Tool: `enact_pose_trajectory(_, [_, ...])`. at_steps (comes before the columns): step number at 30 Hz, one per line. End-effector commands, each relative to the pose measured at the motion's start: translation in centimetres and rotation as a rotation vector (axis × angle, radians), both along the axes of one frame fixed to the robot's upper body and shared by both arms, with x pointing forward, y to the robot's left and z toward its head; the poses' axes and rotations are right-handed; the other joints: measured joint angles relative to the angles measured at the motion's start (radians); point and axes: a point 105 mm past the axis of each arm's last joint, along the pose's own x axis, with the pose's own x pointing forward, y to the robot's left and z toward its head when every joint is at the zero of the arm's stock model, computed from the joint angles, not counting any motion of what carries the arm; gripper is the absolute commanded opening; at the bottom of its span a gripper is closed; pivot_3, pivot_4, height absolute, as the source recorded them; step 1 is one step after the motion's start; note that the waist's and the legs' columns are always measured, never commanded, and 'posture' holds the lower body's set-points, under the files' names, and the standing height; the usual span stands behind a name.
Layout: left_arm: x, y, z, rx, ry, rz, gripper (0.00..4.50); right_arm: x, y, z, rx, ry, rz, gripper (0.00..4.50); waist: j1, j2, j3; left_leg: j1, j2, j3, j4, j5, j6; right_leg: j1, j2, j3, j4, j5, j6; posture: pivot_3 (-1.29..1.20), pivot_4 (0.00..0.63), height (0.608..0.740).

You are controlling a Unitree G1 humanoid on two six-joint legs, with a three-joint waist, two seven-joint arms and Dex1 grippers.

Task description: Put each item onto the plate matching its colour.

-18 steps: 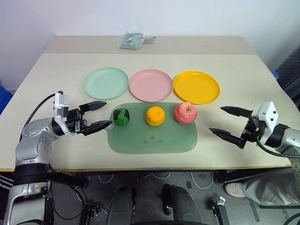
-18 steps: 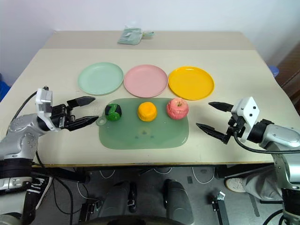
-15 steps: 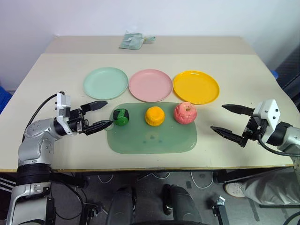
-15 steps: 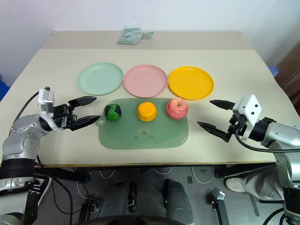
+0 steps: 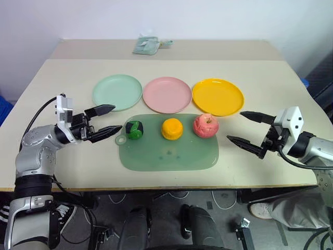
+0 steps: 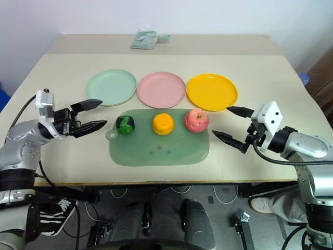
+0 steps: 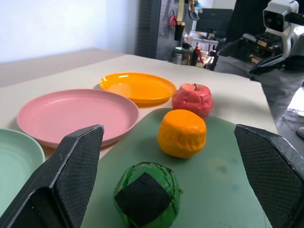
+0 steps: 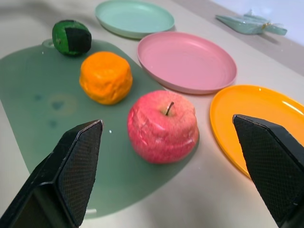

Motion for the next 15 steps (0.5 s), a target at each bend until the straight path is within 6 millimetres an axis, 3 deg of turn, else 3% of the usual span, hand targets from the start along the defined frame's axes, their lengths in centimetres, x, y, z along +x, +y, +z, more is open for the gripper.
enact_pose_trajectory(1, [0.2, 0.2, 1.1, -0.011, -0.014, -0.025, 4.50, -0.1, 1.2, 1.6, 0.029, -0.058, 0.025, 4.47, 0.000, 0.000, 0.000, 0.000, 0.000, 0.000, 0.000, 0.000, 0.000, 0.000, 0.000, 0.000, 0.000, 0.000, 0.000, 0.00, 0.150, 0.740])
enact_pose_trajectory(6, [1.0, 0.2, 1.5, 0.004, -0.010, -0.049, 4.50, -0.8, 3.7, 2.1, 0.074, -0.045, 0.060, 4.47, 0.001, 0.000, 0.000, 0.000, 0.000, 0.000, 0.000, 0.000, 0.000, 0.000, 0.000, 0.000, 0.000, 0.000, 0.000, 0.00, 0.150, 0.740])
enact_pose_trajectory(11, [2.0, -1.1, 0.9, 0.072, -0.012, -0.080, 4.50, -1.6, 5.8, 3.6, 0.079, -0.025, 0.111, 4.47, 0.001, 0.000, 0.000, 0.000, 0.000, 0.000, 0.000, 0.000, 0.000, 0.000, 0.000, 0.000, 0.000, 0.000, 0.000, 0.00, 0.150, 0.740])
enact_pose_trajectory(15, [2.5, -1.7, -0.7, 0.122, 0.004, -0.097, 4.50, -2.1, 7.5, 3.4, 0.012, -0.020, 0.146, 4.47, 0.000, 0.000, 0.000, 0.000, 0.000, -0.001, 0.000, 0.000, 0.000, 0.000, 0.000, 0.000, 0.000, 0.000, 0.000, 0.00, 0.150, 0.740])
